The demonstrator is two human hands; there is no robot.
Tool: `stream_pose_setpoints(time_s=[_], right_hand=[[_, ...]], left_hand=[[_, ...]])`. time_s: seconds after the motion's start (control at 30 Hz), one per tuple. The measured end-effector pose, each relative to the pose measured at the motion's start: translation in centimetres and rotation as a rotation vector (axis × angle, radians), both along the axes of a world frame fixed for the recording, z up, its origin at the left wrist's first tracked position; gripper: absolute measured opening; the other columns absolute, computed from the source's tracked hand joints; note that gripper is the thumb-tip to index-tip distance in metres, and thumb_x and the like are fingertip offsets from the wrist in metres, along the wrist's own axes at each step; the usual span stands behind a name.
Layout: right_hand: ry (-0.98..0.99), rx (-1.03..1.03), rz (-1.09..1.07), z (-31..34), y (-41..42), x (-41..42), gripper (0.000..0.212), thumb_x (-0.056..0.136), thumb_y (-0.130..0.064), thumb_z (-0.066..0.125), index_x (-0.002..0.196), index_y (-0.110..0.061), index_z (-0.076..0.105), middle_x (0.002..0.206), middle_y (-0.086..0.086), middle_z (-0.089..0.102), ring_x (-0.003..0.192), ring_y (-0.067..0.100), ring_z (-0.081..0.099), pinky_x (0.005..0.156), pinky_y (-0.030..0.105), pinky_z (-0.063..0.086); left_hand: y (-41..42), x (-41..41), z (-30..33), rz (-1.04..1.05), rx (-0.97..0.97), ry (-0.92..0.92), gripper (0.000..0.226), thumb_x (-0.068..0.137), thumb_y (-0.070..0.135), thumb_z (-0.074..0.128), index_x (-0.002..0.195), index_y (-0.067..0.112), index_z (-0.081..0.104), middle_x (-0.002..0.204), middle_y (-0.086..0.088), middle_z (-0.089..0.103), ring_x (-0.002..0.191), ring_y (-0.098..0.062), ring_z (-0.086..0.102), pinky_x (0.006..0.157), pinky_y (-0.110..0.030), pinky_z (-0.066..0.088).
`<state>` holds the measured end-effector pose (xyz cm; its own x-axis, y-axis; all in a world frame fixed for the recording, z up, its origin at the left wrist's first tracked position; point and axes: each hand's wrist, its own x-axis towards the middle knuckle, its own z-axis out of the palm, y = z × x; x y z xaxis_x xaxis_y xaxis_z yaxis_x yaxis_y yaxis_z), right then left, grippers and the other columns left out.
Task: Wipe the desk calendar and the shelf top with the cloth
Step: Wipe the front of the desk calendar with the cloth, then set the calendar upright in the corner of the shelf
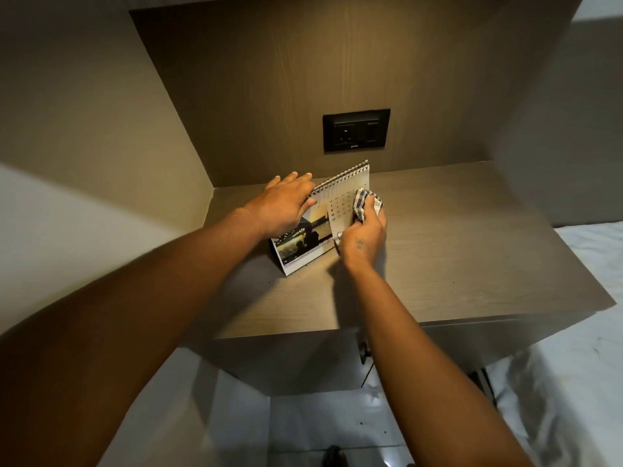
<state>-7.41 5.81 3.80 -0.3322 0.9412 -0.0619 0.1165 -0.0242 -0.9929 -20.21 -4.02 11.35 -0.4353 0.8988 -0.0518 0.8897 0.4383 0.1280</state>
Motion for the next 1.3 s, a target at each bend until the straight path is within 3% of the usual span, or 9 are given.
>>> stream_pose_setpoints(time_s=[0.07,0.2,0.4,0.57,0.7,0.77,0.87,1.0,1.3], right_hand=[[-0.183,0.123,0.094,-0.3,1.5,2.3,0.056,0.101,-0.003,0.046,0.154,-0.017,0.035,0.141,0.009,0.046,0.127,0.03,0.051,0.08,0.013,0.054],[-0.68,0.341,0.243,-0.9,3.2,5.6,0.058,0.102,-0.012,0.048,0.156,-0.017,0.027,0.164,0.018,0.015,0.147,0.039,0.022,0.117,0.058,0.03],[-0.997,0.452,0.433,-3.3,2.4,6.6,0.068,0.097,-0.006,0.051,0.156,-0.018,0.021,0.165,0.024,0.002,0.15,0.045,0.001,0.122,0.06,0.007],[-0.813,0.27,0.357,-0.7,4.0,5.5,0.105,0.085,-0.024,0.074,0.158,-0.024,-0.002,0.165,0.021,0.004,0.149,0.045,0.013,0.116,0.061,0.023],[-0.51,0.274,0.301,4.6,7.8,3.4,0.08,0.091,-0.044,0.066,0.153,-0.009,0.031,0.153,0.016,0.042,0.136,0.034,0.045,0.107,0.048,0.041],[-0.415,0.219,0.307,6.9,9.1,1.8,0.042,0.094,-0.05,0.057,0.116,-0.016,0.065,0.115,0.006,0.066,0.105,0.023,0.061,0.092,0.041,0.049],[-0.432,0.178,0.368,8.6,9.5,-0.2,0.044,0.097,-0.055,0.048,0.07,-0.021,0.053,0.072,-0.001,0.053,0.066,0.017,0.049,0.062,0.032,0.042],[-0.476,0.041,0.45,8.0,9.4,-2.0,0.067,0.094,-0.062,0.05,0.126,-0.004,0.06,0.124,0.012,0.064,0.11,0.032,0.062,0.096,0.049,0.052],[-0.373,-0.158,0.646,7.1,7.8,-3.7,0.058,0.083,-0.06,0.065,0.118,-0.013,0.068,0.112,0.01,0.074,0.1,0.031,0.069,0.089,0.051,0.053]], left_hand=[[0.0,-0.2,-0.2,0.001,0.008,0.002,0.048,0.106,0.036,0.04,0.15,0.017,0.035,0.166,-0.009,0.022,0.153,-0.03,0.014,0.123,-0.053,0.01],[0.0,-0.4,-0.4,-0.011,0.017,0.024,0.051,0.106,0.037,0.039,0.153,0.018,0.03,0.166,-0.01,0.021,0.153,-0.031,0.014,0.124,-0.053,0.01],[-0.1,-0.3,-0.4,-0.004,0.022,0.031,0.056,0.106,0.038,0.039,0.156,0.02,0.023,0.167,-0.009,0.02,0.153,-0.029,0.015,0.124,-0.051,0.012],[-0.5,0.1,0.1,0.008,0.065,0.09,0.074,0.104,0.05,0.038,0.159,0.016,0.003,0.169,-0.01,0.009,0.154,-0.026,0.007,0.124,-0.048,0.007],[-1.5,1.2,1.0,0.39,0.348,0.085,0.078,0.097,0.061,0.043,0.153,0.008,0.025,0.158,-0.02,0.032,0.142,-0.038,0.036,0.11,-0.052,0.035],[-2.2,1.4,0.8,0.652,0.315,0.061,0.081,0.092,0.07,0.042,0.139,0.004,0.042,0.135,-0.022,0.055,0.119,-0.04,0.056,0.085,-0.046,0.048],[-2.8,1.3,0.0,0.748,0.196,-0.07,0.075,0.091,0.074,0.038,0.108,0.004,0.063,0.102,-0.017,0.069,0.089,-0.033,0.065,0.065,-0.035,0.044],[-2.9,1.3,-0.1,0.74,0.275,-0.161,0.055,0.097,0.062,0.043,0.076,0.014,0.06,0.071,-0.002,0.063,0.06,-0.016,0.059,0.046,-0.026,0.036],[-5.7,-2.8,-0.5,0.925,0.441,-0.146,0.042,0.099,0.051,0.049,0.084,0.013,0.055,0.081,-0.003,0.063,0.06,-0.017,0.052,0.048,-0.027,0.032]])
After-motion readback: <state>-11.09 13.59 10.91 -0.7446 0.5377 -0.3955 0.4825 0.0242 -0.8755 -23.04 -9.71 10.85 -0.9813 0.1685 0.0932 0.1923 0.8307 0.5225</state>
